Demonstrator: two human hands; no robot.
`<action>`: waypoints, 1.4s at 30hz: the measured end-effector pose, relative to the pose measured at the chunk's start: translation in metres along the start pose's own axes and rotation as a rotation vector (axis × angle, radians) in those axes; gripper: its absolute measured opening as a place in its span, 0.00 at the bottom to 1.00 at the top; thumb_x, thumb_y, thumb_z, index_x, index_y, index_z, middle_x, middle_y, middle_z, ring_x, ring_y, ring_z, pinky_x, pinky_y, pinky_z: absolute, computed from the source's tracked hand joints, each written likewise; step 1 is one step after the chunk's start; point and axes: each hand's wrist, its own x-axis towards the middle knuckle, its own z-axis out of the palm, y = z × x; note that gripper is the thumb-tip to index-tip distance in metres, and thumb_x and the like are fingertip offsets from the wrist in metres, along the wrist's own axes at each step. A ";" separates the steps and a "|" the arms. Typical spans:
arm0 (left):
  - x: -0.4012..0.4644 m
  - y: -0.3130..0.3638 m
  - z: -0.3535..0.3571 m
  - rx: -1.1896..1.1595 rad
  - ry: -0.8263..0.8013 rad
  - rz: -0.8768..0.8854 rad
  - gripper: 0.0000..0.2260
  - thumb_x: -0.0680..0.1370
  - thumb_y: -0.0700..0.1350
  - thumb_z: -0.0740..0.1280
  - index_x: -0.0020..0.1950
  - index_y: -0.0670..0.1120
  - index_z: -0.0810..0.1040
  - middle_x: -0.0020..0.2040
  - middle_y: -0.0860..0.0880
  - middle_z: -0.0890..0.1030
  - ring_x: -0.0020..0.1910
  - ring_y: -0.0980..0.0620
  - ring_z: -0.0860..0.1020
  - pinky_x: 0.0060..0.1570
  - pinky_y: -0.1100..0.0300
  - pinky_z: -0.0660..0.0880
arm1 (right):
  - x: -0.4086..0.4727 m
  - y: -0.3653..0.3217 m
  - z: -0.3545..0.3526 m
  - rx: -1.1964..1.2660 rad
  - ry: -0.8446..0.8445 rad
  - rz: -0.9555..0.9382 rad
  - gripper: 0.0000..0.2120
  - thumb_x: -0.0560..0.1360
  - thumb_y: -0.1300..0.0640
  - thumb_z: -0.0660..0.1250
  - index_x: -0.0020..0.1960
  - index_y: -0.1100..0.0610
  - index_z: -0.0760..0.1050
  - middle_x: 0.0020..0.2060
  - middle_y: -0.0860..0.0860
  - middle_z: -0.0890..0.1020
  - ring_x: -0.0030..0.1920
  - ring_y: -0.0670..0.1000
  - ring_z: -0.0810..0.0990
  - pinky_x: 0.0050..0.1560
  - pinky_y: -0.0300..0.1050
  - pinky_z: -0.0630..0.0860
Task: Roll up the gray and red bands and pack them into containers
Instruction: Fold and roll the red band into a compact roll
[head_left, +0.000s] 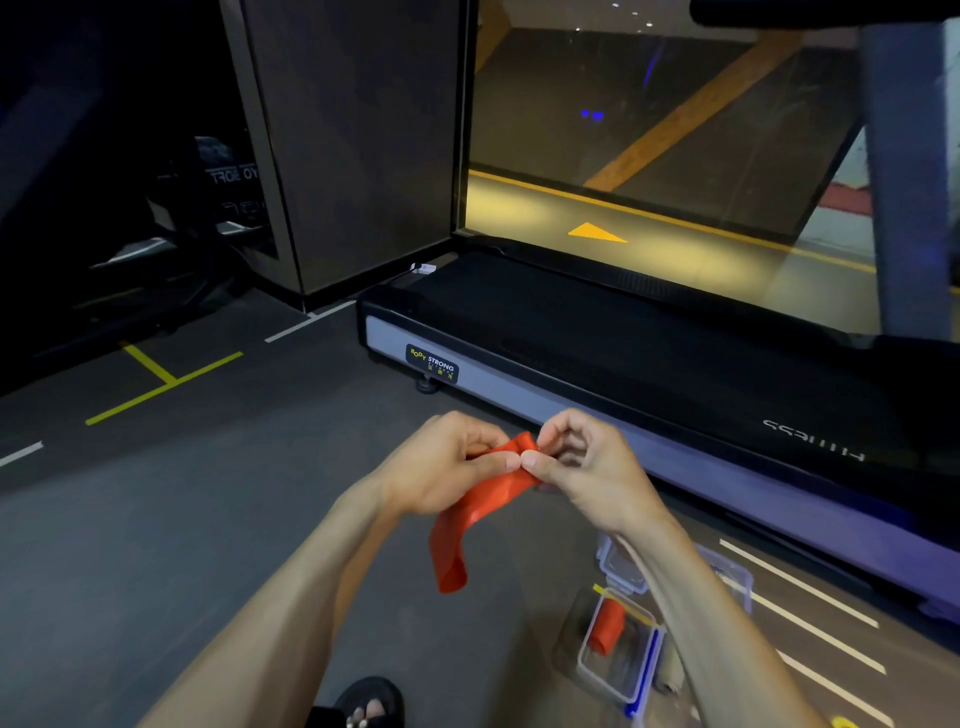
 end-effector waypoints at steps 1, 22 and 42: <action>0.000 -0.001 0.000 -0.035 -0.018 -0.001 0.11 0.81 0.53 0.70 0.42 0.48 0.82 0.31 0.45 0.77 0.31 0.57 0.69 0.34 0.57 0.67 | 0.001 0.000 -0.001 0.020 -0.017 0.012 0.09 0.75 0.66 0.76 0.51 0.59 0.77 0.38 0.54 0.83 0.37 0.50 0.82 0.43 0.51 0.83; 0.002 0.000 0.003 -0.123 -0.046 -0.059 0.06 0.80 0.49 0.71 0.47 0.48 0.84 0.40 0.47 0.86 0.36 0.58 0.78 0.40 0.60 0.74 | -0.003 0.001 -0.001 0.130 -0.096 0.126 0.14 0.74 0.61 0.77 0.52 0.69 0.78 0.45 0.62 0.86 0.44 0.54 0.85 0.51 0.51 0.83; 0.000 0.002 0.003 -0.158 -0.041 -0.021 0.07 0.82 0.48 0.69 0.48 0.47 0.84 0.41 0.48 0.86 0.38 0.57 0.78 0.41 0.53 0.76 | -0.006 -0.005 -0.004 0.195 -0.169 0.137 0.14 0.67 0.59 0.79 0.44 0.61 0.74 0.41 0.60 0.84 0.43 0.55 0.86 0.47 0.52 0.86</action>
